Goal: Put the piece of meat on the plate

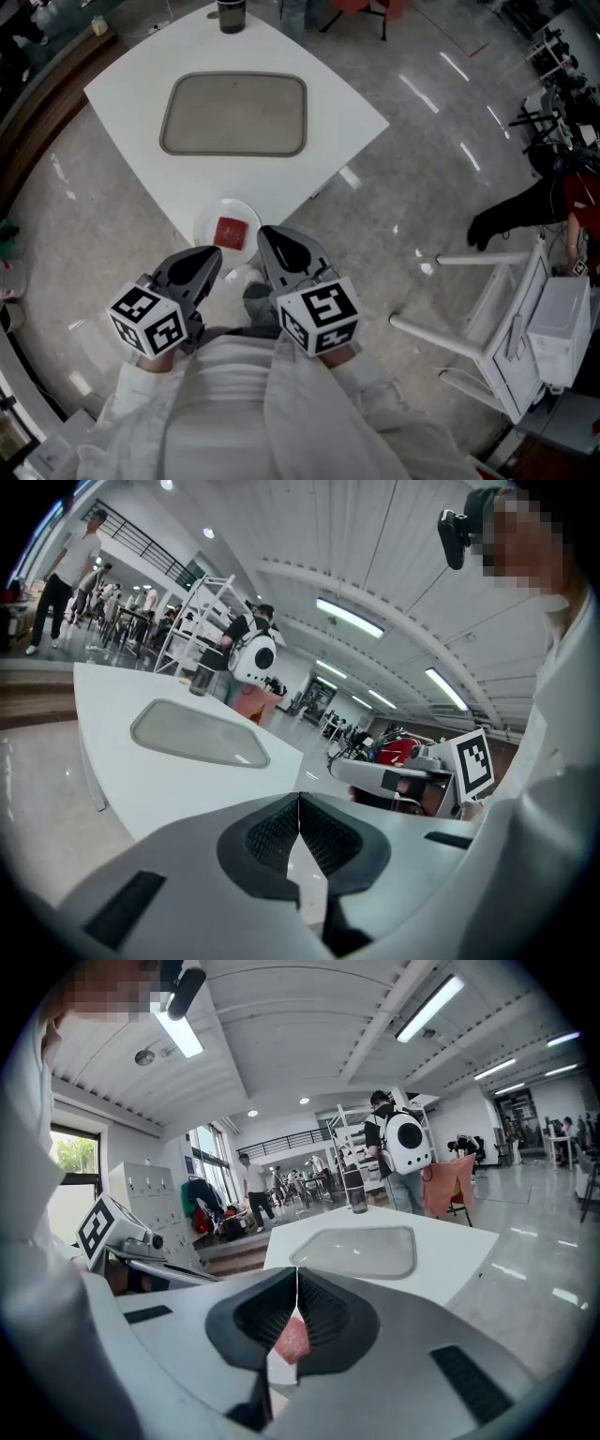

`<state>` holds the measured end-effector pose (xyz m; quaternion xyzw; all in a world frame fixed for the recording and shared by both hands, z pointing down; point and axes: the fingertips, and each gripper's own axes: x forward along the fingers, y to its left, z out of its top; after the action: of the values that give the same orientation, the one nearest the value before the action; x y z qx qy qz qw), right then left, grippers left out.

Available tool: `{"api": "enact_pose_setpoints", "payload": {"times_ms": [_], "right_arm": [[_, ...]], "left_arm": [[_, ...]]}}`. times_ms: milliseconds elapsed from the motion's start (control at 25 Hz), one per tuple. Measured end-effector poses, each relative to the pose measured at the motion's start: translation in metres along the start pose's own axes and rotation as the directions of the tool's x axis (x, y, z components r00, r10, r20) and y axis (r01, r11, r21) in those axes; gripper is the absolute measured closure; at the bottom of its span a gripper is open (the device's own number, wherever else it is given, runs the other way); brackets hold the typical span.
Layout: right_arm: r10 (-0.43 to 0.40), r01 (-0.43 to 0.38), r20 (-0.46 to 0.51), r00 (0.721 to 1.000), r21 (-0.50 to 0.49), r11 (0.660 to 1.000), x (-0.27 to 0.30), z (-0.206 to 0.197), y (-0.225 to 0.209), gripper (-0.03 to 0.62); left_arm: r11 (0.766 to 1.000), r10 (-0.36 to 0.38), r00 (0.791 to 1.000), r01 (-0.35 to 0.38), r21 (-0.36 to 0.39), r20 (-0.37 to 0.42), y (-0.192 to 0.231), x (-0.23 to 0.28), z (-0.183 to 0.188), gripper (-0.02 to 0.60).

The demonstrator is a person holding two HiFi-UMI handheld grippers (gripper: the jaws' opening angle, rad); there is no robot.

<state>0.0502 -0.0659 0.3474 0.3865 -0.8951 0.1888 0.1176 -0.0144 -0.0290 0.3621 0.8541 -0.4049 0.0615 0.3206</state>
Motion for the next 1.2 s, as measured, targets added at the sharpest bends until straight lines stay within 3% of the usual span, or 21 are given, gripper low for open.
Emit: {"api": "enact_pose_setpoints", "payload": {"times_ms": [240,600,1200], "right_arm": [[0.020,-0.020,-0.016,1.000,-0.020,1.000,0.017,0.010,-0.016,0.579],[0.020,-0.019,-0.052,0.998,0.007,1.000,0.020,-0.005,-0.023,0.579],[-0.043,0.046,-0.055,0.998,0.062,0.997,0.020,-0.009,-0.009,0.579]], "left_arm": [[0.999,0.032,0.999,-0.032,-0.024,0.029,0.014,0.014,0.015,0.571],[0.996,0.064,0.998,-0.063,-0.061,0.012,0.026,0.018,0.008,0.571],[0.998,-0.008,0.997,0.004,-0.056,-0.071,0.037,0.005,0.007,0.571]]}}
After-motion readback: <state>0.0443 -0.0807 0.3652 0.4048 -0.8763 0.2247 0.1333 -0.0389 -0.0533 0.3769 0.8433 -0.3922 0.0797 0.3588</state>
